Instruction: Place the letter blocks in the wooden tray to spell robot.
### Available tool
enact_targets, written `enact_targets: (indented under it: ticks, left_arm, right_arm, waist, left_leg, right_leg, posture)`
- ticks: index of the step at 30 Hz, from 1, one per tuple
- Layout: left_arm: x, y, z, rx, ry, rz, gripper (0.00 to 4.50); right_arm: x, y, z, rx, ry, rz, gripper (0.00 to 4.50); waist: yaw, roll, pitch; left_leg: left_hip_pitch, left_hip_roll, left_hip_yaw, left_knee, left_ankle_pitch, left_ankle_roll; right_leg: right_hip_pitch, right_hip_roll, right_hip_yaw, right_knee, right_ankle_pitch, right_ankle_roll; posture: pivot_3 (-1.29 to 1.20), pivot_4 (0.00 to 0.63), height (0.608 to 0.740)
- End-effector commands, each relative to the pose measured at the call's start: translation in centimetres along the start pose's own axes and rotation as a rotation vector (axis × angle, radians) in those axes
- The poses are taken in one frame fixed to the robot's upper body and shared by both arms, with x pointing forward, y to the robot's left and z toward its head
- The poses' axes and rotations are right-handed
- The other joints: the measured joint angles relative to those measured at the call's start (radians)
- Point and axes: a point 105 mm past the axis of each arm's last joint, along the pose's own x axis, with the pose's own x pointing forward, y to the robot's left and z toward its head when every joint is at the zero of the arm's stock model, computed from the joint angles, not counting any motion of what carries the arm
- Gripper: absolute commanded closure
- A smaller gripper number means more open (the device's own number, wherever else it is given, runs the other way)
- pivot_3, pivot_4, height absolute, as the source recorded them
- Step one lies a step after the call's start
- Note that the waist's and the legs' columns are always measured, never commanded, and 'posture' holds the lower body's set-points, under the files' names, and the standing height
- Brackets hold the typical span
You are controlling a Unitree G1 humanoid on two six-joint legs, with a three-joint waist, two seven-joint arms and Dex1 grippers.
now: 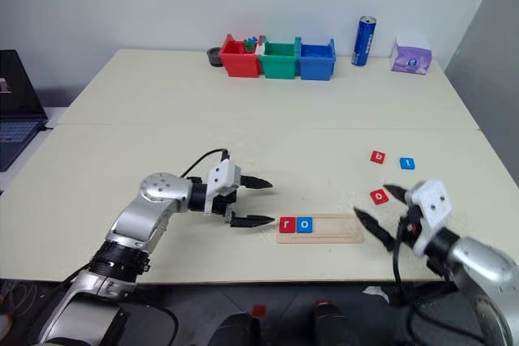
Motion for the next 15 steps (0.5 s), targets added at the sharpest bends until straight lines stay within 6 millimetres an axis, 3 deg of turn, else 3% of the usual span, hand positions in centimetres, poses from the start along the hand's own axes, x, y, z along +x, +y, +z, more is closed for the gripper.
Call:
enact_targets:
  ticks: [1, 4, 8, 15]
  left_arm:
    - [-1.3, 0.0, 1.4, 0.013, -0.058, 0.031, 0.06]
    - [-2.3, -0.5, 1.4, -0.002, -0.073, 0.037, 0.06]
    - [-2.7, -0.9, 1.4, -0.011, -0.073, 0.056, 0.06]
    - [-2.6, -1.3, 1.3, -0.006, -0.065, 0.065, 0.06]
  right_arm:
    - [2.7, -3.7, -0.2, 0.018, 0.036, -0.191, 0.00]
    - [5.5, -6.4, -0.2, 0.057, 0.053, -0.337, 0.00]
    - [8.2, -7.7, -1.0, 0.094, 0.089, -0.418, 0.00]
    - [10.0, -9.3, -3.3, 0.142, 0.145, -0.545, 0.00]
  waist:
    - [0.002, 0.001, 0.000]
    - [0.004, 0.001, 0.000]
    - [0.007, 0.001, 0.001]
    - [0.007, 0.002, 0.001]
  left_leg:
    - [0.000, 0.000, 0.000, 0.000, 0.000, 0.000]
    - [-0.001, 0.000, 0.001, -0.001, 0.000, 0.000]
    - [-0.004, 0.001, 0.000, -0.002, 0.000, 0.000]
    - [-0.010, 0.000, 0.000, -0.001, 0.000, 0.000]
  right_leg:
    - [0.000, 0.000, 0.000, 0.000, 0.000, 0.000]
    - [-0.001, 0.001, 0.000, 0.000, 0.000, -0.002]
    - [-0.003, 0.000, -0.001, 0.000, 0.002, -0.006]
    - [-0.007, -0.005, -0.002, -0.001, 0.002, -0.006]
  posture:
    - [0.00, 0.150, 0.740]
    - [0.00, 0.150, 0.740]
    - [0.00, 0.150, 0.740]
    - [0.00, 0.150, 0.740]
